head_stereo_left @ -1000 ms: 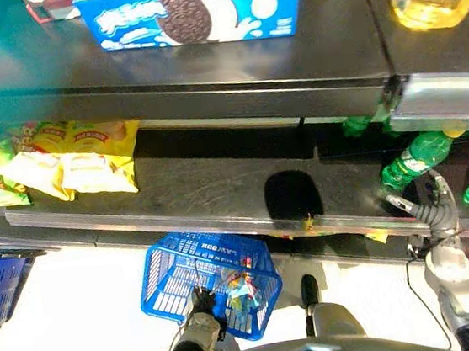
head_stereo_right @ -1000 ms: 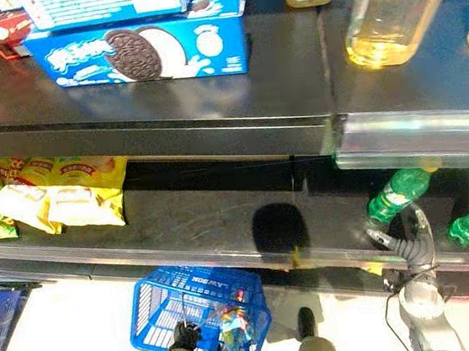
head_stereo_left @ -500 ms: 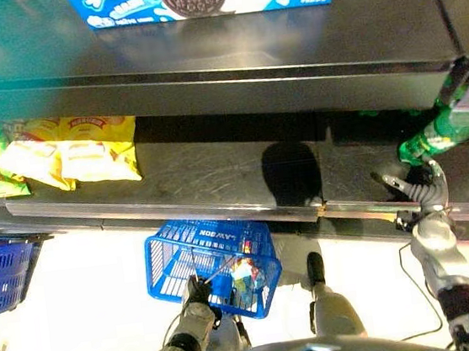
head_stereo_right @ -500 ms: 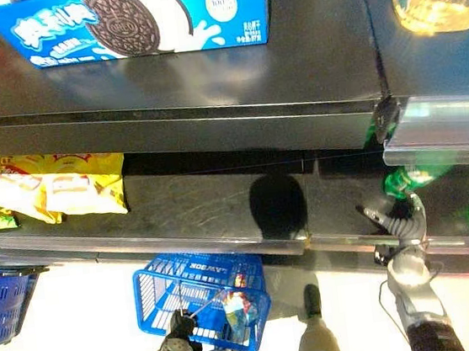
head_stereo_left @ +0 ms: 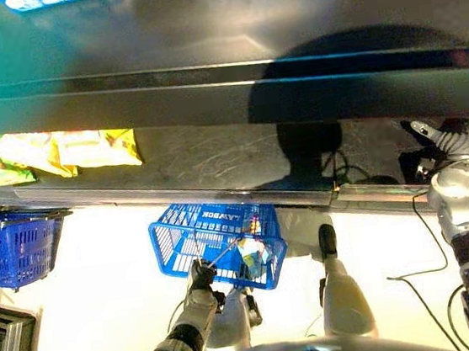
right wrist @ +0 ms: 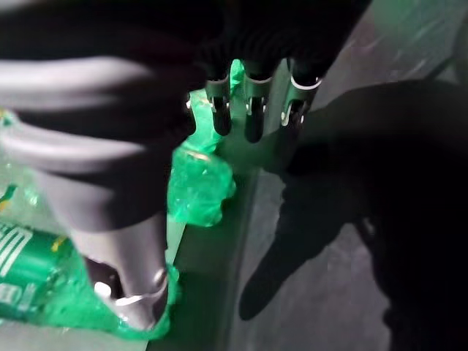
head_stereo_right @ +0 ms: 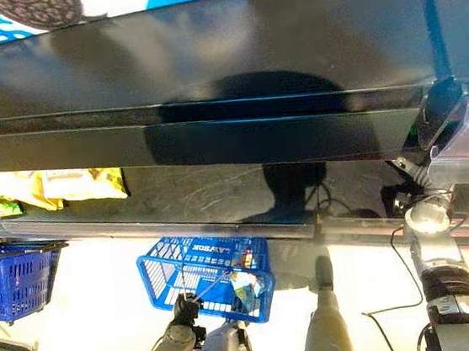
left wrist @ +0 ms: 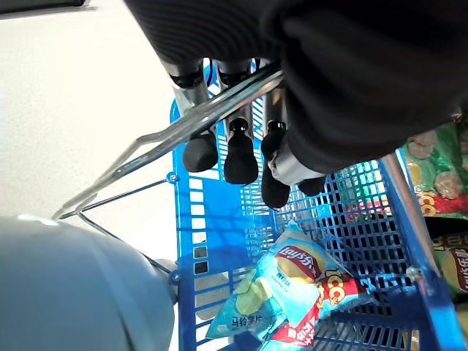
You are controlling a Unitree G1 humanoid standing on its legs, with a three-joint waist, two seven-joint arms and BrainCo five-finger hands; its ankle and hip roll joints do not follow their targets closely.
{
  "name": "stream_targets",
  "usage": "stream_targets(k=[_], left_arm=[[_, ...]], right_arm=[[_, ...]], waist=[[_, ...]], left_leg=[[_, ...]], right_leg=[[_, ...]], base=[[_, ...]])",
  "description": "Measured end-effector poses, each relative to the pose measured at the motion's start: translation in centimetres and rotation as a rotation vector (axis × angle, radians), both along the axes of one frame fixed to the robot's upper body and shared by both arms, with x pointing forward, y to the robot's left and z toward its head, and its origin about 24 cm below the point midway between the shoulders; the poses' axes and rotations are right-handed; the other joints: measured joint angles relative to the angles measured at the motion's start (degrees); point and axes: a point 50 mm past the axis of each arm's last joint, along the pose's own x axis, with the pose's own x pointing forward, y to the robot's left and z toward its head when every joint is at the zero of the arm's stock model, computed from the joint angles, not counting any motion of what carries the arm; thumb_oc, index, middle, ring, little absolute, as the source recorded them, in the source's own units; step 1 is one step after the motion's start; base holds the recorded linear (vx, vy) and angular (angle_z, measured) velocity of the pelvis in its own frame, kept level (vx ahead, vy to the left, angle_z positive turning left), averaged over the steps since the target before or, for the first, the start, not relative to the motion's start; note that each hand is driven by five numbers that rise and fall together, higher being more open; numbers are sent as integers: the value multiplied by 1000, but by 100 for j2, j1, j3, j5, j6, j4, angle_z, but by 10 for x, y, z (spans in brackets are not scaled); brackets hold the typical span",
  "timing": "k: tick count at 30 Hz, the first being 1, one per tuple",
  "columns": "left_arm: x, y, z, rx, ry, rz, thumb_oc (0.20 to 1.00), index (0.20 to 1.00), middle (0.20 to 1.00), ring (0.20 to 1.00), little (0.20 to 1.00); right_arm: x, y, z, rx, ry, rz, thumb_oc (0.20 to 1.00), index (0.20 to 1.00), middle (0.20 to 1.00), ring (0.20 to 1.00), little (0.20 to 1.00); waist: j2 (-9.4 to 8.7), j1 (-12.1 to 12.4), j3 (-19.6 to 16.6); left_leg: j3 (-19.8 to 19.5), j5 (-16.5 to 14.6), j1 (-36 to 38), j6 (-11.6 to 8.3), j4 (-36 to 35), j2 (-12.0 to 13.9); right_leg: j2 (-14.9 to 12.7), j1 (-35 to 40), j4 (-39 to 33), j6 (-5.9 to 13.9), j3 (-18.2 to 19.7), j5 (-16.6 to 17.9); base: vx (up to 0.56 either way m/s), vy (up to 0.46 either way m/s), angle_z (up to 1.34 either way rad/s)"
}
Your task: Pick up the snacks into the basket
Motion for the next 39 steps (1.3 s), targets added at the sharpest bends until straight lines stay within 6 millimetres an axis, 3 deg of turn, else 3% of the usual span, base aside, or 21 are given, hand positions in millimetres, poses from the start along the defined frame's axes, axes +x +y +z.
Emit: stream_targets(k=[4,6,15,26,34,39], left_arm=[[3,1,2,12,-11,11,200,200,200,200,200],[4,3,2,26,-14,21,200,200,200,200,200],[6,8,4,42,-20,43,200,200,200,200,200],[-1,7,-2,58,47,-7,200,200,200,200,200],[-33,12,-19,59,173,-41,200,200,200,200,200],[-55,17,-29,67,254,-40,200,200,200,200,200]], right_arm=[[-11,3,-6,14,-17,2,1000,1000,1000,1000,1000],[-15,14,-13,58,-38,20,1000,1000,1000,1000,1000],[-35,42,-36,128,-43,97,1000,1000,1000,1000,1000],[-35,45,-52,128,65,103,1000,1000,1000,1000,1000],[-41,52,-68,135,160,135,1000,1000,1000,1000,1000],[-44,60,-76,138,199,176,1000,1000,1000,1000,1000]], waist=[[-37,-27,67],[-116,-179,119],[-298,-345,228],[-398,-507,204],[-604,-491,-411],[-739,-471,-996]], left_leg=[[8,-1,-1,0,0,-7],[10,-1,2,-1,0,-2],[83,-14,149,-9,-2,-23],[293,-105,775,77,-9,-128],[312,-148,1119,40,-11,-110],[323,-212,1112,65,-40,-78]], right_leg=[[-4,-12,0,2,11,0],[5,-24,1,1,27,1],[-2,-27,82,8,206,23],[-97,345,282,76,481,-15],[-73,721,190,75,475,-22],[-75,704,189,75,476,-24]], base=[[-9,-6,0],[-6,-3,-2],[-6,30,-8],[25,49,-11],[26,3,-1],[0,0,0]])
